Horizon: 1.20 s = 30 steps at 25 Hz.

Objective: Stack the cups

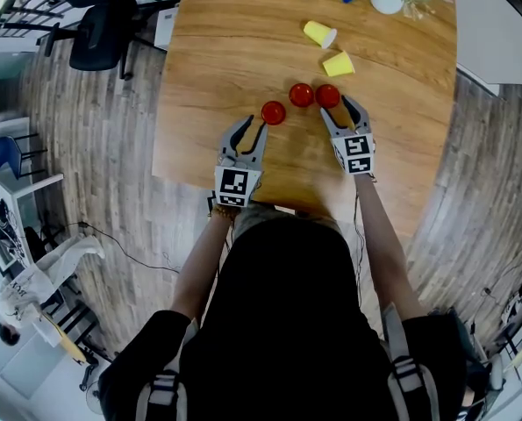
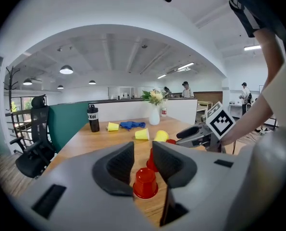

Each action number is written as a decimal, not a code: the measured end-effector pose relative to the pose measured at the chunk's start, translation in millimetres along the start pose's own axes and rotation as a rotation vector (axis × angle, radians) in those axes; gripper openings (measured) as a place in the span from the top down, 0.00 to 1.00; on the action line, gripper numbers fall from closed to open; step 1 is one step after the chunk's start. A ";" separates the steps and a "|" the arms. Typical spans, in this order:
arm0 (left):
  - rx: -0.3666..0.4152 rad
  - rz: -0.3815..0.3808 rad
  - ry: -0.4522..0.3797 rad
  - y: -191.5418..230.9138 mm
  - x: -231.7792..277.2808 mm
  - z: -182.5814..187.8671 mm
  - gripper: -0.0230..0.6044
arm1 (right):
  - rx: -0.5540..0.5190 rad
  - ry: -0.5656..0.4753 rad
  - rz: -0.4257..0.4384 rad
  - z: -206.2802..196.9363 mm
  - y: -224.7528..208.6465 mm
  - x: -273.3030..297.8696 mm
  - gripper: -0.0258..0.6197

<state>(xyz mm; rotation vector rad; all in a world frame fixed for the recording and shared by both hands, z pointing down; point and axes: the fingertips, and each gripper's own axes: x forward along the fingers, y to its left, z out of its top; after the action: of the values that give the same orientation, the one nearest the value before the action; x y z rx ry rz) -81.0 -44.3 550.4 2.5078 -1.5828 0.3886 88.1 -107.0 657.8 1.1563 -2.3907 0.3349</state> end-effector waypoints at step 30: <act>0.002 -0.039 0.141 0.7 48.3 -95.6 0.60 | -0.040 0.099 0.024 -12.6 34.5 -40.2 0.58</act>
<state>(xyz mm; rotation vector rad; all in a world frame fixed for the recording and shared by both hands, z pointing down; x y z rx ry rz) -74.9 -61.2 656.0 2.4485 -1.4793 0.5492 86.5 -53.5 647.8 1.0691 -2.3168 0.3425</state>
